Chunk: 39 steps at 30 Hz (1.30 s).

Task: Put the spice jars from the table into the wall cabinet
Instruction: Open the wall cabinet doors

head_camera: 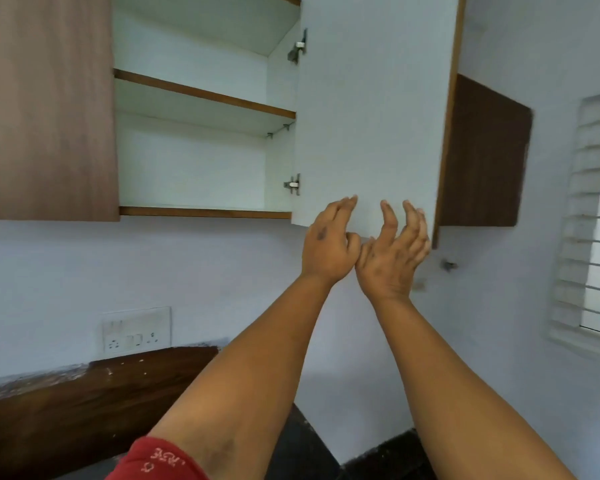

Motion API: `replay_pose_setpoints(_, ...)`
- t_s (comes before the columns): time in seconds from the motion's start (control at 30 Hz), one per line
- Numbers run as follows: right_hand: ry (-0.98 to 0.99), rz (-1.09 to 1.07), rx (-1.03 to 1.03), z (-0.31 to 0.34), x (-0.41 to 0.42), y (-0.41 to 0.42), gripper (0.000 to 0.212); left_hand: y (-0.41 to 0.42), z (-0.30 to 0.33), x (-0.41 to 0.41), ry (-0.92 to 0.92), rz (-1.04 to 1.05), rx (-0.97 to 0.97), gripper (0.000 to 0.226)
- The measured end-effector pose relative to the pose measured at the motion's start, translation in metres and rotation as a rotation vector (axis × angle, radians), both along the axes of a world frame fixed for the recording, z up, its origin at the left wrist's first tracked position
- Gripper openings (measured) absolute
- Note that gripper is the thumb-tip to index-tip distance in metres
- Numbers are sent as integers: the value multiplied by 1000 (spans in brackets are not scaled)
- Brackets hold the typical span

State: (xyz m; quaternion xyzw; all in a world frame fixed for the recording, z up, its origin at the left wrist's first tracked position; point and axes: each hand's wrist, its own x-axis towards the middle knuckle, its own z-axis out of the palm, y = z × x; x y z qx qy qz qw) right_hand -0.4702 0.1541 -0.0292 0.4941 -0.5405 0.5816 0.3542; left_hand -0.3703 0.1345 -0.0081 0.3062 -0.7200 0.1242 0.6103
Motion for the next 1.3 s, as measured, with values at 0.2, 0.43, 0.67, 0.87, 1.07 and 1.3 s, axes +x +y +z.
replay_pose_setpoints(0.2, 74, 408, 90, 1, 123, -19, 61, 8, -3, 128, 131, 396, 21, 69)
replay_pose_setpoints(0.43, 110, 777, 185, -3, 279, -35, 64, 36, -1, 289, 115, 790, 42, 74)
replay_pose_setpoints(0.67, 107, 987, 285, 13, 406, -65, 71, 40, 11, 411, 83, 917, 95, 78)
replay_pose_setpoints(0.87, -160, 997, 379, 55, 469, -100, 94, 18, 24, 469, 34, 914, 105, 72)
replay_pose_setpoints(1.07, -461, 1196, 679, 88, 480, -123, 89, 0, 35, 493, 2, 826, 106, 73)
replay_pose_setpoints(1.3, -451, 1199, 675, 73, 465, -102, 43, 1, 32, 490, 49, 742, 173, 68)
